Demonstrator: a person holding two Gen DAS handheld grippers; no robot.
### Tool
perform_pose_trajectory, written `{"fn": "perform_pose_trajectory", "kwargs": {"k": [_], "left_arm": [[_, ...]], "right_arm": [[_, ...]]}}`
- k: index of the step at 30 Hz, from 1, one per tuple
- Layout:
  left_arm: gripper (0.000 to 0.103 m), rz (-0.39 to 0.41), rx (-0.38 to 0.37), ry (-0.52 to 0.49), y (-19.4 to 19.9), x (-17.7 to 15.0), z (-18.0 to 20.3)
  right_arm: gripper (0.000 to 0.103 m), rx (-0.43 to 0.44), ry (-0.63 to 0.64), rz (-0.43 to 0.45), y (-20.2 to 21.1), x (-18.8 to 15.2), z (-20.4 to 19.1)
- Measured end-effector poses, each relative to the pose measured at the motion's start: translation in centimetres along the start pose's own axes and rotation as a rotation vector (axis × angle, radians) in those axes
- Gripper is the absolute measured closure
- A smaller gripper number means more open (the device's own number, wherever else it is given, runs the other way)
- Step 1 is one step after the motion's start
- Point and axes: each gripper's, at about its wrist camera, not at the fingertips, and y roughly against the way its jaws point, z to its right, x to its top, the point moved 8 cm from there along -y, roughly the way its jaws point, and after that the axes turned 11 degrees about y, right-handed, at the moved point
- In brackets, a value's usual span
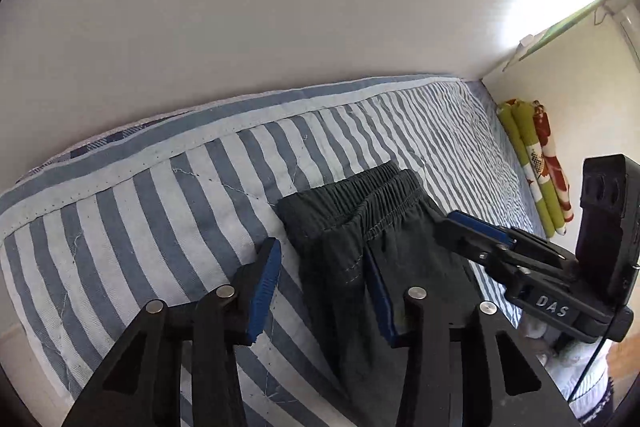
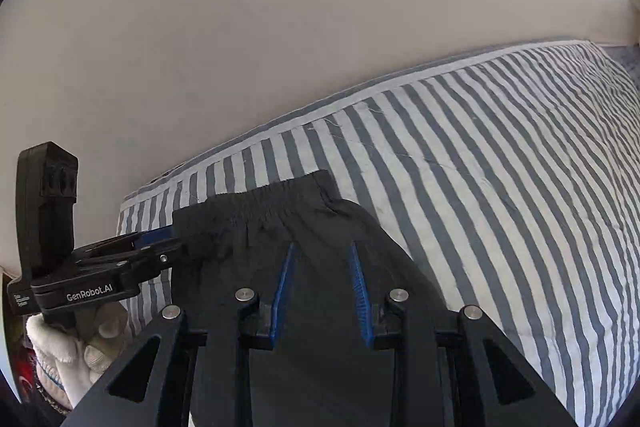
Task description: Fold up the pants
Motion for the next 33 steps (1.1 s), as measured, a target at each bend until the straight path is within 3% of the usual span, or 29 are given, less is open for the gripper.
{"fn": "perform_pose_trajectory", "kwargs": {"k": [3,5,7,10,16,18,20,21,24,26,28,29,33], "left_arm": [[0.057,0.007,0.032,-0.034,-0.7,-0.1,0.3],[0.049,0.009,0.021,-0.032,-0.5,-0.1,0.2],[0.043,0.021,0.022,-0.014,-0.7,0.2,0.3],[0.032,0.041,0.003,-0.018,-1.3,0.6,0.9],[0.033,0.083,0.028,-0.040,-2.7,1.5,2.2],[0.040,0.083,0.031,-0.048,-2.6,1.5,2.1],[0.053,0.069,0.017,-0.029,-2.5,1.7,1.7],[0.054,0.063,0.002,-0.014,-2.5,1.9,1.5],[0.055,0.055,-0.017,-0.002,-2.4,2.0,1.5],[0.052,0.057,-0.019,-0.010,-2.1,1.9,1.4],[0.048,0.055,-0.026,-0.007,-2.4,2.0,1.6],[0.047,0.056,-0.026,-0.009,-2.3,1.9,1.4],[0.047,0.077,0.009,-0.045,-2.7,1.7,1.9]], "right_arm": [[0.077,-0.047,0.067,-0.078,-2.4,-0.1,-0.8],[0.081,-0.115,0.076,-0.181,-4.2,-1.6,-0.1],[0.082,-0.104,0.057,-0.158,-4.0,-2.0,0.1],[0.092,-0.095,0.000,-0.146,-3.5,-2.6,1.2],[0.096,-0.094,-0.039,-0.080,-3.0,-2.2,1.5],[0.096,-0.087,-0.046,-0.044,-2.8,-1.4,1.3],[0.091,-0.020,-0.048,-0.039,-3.0,-0.7,0.7],[0.085,-0.002,-0.045,-0.030,-3.0,-0.4,0.5],[0.083,0.019,-0.024,-0.026,-3.5,0.1,0.4],[0.084,0.006,-0.008,-0.053,-4.6,0.0,0.2],[0.100,-0.011,0.013,-0.039,-4.7,0.2,0.0],[0.102,-0.031,0.025,-0.030,-4.5,0.3,-0.1],[0.102,-0.133,0.059,0.054,-2.3,1.6,0.2]]}}
